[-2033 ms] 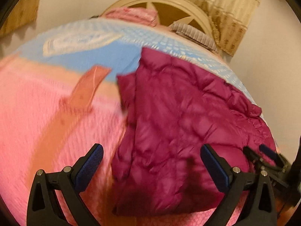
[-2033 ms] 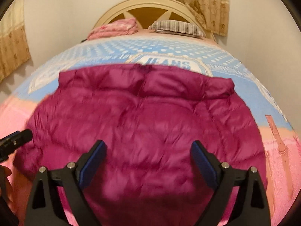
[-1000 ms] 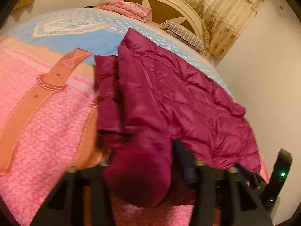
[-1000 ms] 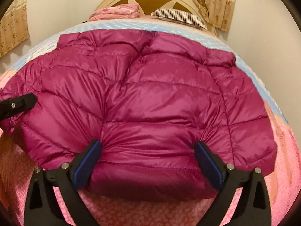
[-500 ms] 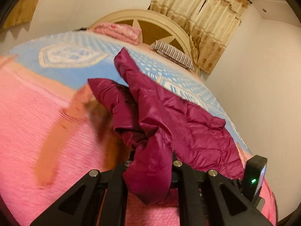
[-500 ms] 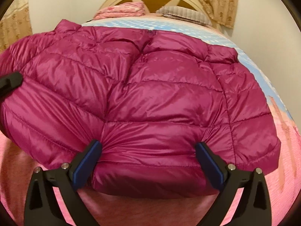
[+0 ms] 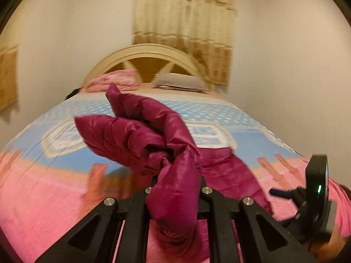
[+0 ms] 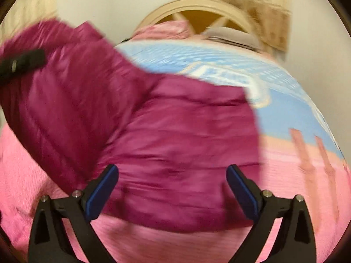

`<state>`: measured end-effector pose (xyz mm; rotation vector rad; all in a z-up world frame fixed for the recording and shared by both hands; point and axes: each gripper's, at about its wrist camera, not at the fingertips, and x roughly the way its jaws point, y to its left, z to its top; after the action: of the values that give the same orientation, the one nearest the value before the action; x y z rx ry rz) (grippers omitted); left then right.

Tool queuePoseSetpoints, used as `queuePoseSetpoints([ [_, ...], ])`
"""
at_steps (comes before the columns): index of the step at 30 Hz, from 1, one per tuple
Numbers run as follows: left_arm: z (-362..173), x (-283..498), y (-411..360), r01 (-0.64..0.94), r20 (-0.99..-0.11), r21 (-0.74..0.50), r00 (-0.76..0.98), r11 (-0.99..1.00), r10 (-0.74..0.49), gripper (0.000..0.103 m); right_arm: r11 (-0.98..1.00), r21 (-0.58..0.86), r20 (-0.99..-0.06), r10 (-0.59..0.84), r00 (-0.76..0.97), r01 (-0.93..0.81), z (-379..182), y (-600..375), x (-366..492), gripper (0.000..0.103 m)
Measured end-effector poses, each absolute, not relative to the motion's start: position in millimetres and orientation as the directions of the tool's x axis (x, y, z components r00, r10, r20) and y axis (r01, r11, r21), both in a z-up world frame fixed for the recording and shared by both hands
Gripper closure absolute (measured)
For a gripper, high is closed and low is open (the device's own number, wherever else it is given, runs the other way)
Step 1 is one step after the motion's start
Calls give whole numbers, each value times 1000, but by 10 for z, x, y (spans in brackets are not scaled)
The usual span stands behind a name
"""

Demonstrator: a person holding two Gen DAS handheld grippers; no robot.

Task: Fold large clothes
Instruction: 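Carry the held jacket with the left tool and lower it onto the bed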

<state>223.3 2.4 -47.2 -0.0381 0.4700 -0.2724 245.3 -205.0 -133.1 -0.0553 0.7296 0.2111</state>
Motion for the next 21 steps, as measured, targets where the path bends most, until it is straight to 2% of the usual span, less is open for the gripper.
queuePoseSetpoints([
  [6,-562,2419,-739,393,-475,-4,809,920,-347,94,998,51,-684,17,729,24,-1411,-3210,2453,3],
  [16,-1339,2451,-1840,530,-604,203,730,824,-320,93,969,106,-726,-79,683,224,-1741,-4085,2285,3],
  [19,-1522,2379,-2003,542,-620,223,720,811,-311,87,964,116,-731,-80,678,239,-1743,-4219,2185,3],
  [20,-1538,2370,-2023,542,-623,224,719,810,-308,80,964,118,-730,-79,679,239,-1735,-4232,2170,3],
  [21,-1536,2361,-2024,550,-627,205,709,810,-323,65,964,121,-730,-76,680,238,-1741,-4235,2216,3],
])
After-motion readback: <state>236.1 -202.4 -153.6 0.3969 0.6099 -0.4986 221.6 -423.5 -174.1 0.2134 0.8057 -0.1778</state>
